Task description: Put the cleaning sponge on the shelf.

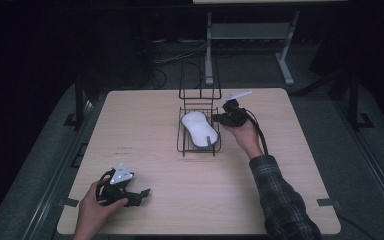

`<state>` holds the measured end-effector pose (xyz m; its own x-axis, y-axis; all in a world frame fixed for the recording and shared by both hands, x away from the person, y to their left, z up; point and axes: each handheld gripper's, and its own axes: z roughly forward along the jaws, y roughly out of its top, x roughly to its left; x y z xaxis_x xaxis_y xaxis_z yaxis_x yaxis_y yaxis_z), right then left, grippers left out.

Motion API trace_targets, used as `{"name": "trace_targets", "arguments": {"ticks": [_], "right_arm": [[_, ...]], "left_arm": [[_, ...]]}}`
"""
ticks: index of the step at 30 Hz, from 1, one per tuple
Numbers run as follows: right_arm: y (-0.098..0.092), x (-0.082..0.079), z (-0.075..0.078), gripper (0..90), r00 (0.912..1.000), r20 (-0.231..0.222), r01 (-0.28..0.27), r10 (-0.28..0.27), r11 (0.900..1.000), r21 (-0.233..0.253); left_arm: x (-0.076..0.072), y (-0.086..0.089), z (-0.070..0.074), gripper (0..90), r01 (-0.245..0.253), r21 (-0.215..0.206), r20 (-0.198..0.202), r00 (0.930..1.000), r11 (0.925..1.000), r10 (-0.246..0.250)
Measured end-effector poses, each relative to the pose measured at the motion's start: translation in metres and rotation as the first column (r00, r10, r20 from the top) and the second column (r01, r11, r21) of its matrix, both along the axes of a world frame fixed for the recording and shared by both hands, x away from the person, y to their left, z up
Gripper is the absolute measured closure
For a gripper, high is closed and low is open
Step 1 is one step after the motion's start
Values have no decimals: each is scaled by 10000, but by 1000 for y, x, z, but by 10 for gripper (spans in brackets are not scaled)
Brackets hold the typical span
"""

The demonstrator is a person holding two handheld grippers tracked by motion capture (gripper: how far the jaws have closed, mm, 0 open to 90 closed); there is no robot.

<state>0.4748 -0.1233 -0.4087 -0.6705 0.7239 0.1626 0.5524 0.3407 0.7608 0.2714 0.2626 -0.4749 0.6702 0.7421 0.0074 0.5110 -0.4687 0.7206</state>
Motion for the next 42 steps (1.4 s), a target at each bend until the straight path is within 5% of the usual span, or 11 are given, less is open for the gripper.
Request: {"name": "trace_targets", "arguments": {"ticks": [16,28,42], "right_arm": [[4,-33,-17,896,9953,-425,-896,865,9930,-767],[11,-35,-17,897,9927,-332,-1181,1163,9914,-561],[-9,-48,4,895,9953,123,-954,956,9953,-178]], "left_arm": [[0,0,0,125,-3,-17,-3,10000,10000,3],[0,0,0,125,-4,-20,-6,10000,10000,4],[0,0,0,125,-5,-20,-6,10000,10000,5]]}}
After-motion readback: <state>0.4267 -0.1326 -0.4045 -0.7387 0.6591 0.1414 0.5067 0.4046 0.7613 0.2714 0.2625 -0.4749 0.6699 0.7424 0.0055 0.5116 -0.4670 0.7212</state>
